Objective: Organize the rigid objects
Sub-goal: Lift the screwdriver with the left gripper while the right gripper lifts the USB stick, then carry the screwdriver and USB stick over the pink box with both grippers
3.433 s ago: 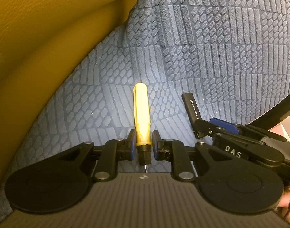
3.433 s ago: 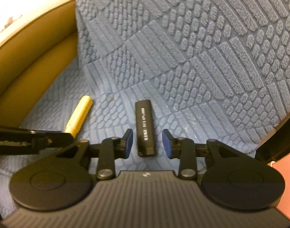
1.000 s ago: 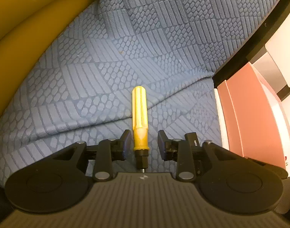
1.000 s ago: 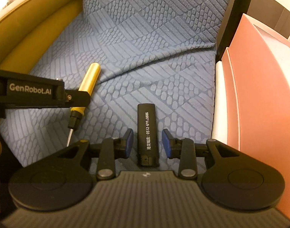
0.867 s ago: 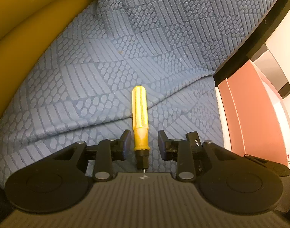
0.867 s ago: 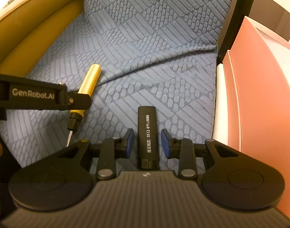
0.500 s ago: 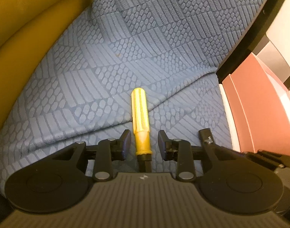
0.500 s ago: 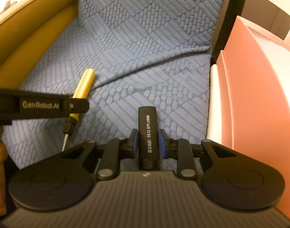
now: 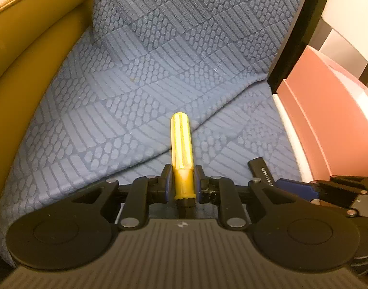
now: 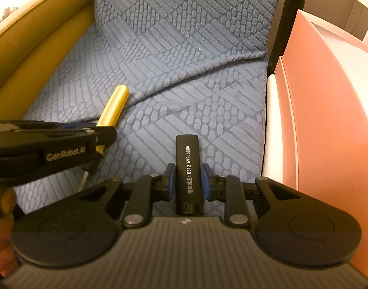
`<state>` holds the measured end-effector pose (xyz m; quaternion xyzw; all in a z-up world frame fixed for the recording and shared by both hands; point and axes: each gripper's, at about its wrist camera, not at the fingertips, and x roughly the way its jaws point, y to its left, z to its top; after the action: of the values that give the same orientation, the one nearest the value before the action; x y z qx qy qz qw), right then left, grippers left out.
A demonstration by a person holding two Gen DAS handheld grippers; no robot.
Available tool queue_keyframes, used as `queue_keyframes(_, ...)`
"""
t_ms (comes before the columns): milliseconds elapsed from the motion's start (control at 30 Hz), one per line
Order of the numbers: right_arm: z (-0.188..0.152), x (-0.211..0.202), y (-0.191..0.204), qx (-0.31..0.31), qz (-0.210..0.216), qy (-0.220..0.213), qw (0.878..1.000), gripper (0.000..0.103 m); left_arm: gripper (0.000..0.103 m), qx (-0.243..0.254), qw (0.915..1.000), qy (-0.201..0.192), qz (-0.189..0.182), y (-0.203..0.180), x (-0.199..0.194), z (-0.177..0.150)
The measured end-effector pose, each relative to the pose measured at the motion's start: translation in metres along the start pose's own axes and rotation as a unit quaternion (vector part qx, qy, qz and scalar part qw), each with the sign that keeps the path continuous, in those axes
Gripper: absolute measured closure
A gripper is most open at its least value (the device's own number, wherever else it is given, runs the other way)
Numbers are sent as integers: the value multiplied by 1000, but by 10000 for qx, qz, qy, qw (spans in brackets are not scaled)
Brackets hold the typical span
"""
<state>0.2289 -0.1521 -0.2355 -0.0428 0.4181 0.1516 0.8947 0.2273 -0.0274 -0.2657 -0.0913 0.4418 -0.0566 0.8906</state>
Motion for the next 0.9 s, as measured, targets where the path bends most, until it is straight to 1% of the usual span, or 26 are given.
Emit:
queue_keyframes(167,2,-13,-6,53,-10,-198,9998,77,81,-75,9998,-48,-168,-9,-12,4)
queue_keyframes(333,10,-35,-18,141,-32,-438,9989,77,81,-283,9988,-85,-382,-11,-27,7)
queue_keyframes(567,22,-81,-25,96,-38,-779,9969,77,81,-372,9974,-278,-549,-21,-63,20)
queue_keyframes(667,28,-104,-32,173,-2,-914,9957,77,82,-406,9965,-350,-645,-29,-80,27)
queue_keyframes(900,38,-147,-50,216,-27,-1173,9929,77,82,-314,9951,-520,-779,-59,-113,40)
